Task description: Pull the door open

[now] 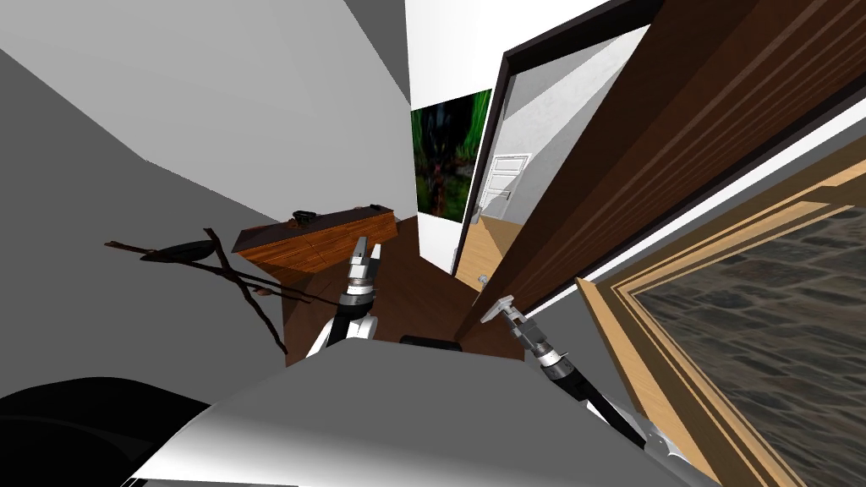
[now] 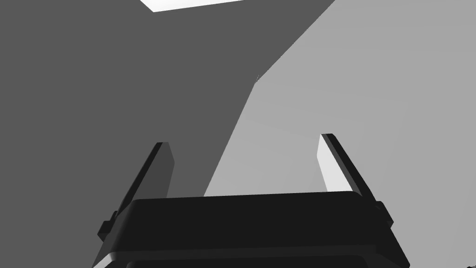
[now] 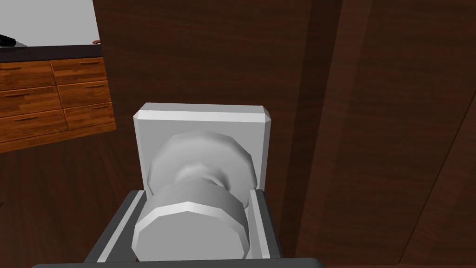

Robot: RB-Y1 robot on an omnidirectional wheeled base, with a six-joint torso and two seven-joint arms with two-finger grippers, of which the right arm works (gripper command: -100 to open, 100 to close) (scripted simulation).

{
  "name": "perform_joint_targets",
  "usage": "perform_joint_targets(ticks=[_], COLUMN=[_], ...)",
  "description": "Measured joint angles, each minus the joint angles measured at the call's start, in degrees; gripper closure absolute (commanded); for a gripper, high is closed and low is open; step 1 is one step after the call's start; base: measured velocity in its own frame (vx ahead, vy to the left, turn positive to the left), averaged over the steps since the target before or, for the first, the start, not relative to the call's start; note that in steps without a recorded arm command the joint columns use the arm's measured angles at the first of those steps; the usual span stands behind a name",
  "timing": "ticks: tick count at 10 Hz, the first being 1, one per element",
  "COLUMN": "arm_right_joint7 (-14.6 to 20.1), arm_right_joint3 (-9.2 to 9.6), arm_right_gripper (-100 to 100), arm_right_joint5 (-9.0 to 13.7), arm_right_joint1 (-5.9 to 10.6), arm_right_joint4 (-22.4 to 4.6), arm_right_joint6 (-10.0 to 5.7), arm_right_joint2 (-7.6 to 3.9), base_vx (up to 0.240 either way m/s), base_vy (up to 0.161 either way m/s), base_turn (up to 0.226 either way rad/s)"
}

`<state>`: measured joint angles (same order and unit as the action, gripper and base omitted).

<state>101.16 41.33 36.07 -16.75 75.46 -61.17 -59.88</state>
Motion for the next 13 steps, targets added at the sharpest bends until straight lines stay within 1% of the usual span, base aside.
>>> perform_joint_targets(ticks=[1, 2, 3, 7, 8, 10, 11, 12, 13], arm_right_joint7=[0.7, 0.8, 1.05, 2.22, 2.59, 3.22, 3.29, 3.75, 4.02], arm_right_joint3=[0.42, 0.48, 0.43, 0.61, 0.48, 0.45, 0.33, 0.4, 0.31], arm_right_gripper=[100, 100, 100, 100, 100, 100, 100, 100, 100], arm_right_joint5=[-0.16, -0.19, -0.22, -0.58, -0.53, -0.78, -0.73, -0.88, -0.84], arm_right_joint1=[-0.46, -0.43, -0.24, 0.03, 0.15, 0.76, 0.73, 0.95, 0.48], arm_right_joint4=[0.13, 0.18, -0.62, -3.22, -3.95, -5.72, -5.98, -7.1, -7.45], arm_right_joint6=[-1.05, -1.15, -1.73, -4.95, -5.65, -7.47, -8.1, -9.15, -10.16], arm_right_joint2=[-0.91, -0.95, -0.8, -0.3, -0.35, 0.04, 0.08, 0.16, -0.07], base_vx=[0.015, 0.032, 0.055, 0.045, 0.065, 0.061, 0.067, 0.055, 0.034], base_vy=[0.008, 0.09, 0.109, 0.106, 0.079, 0.073, 0.07, 0.054, 0.022], base_turn=[0.0, 0.099, 0.056, 0.067, 0.054, 0.055, 0.076, 0.066, -0.007])
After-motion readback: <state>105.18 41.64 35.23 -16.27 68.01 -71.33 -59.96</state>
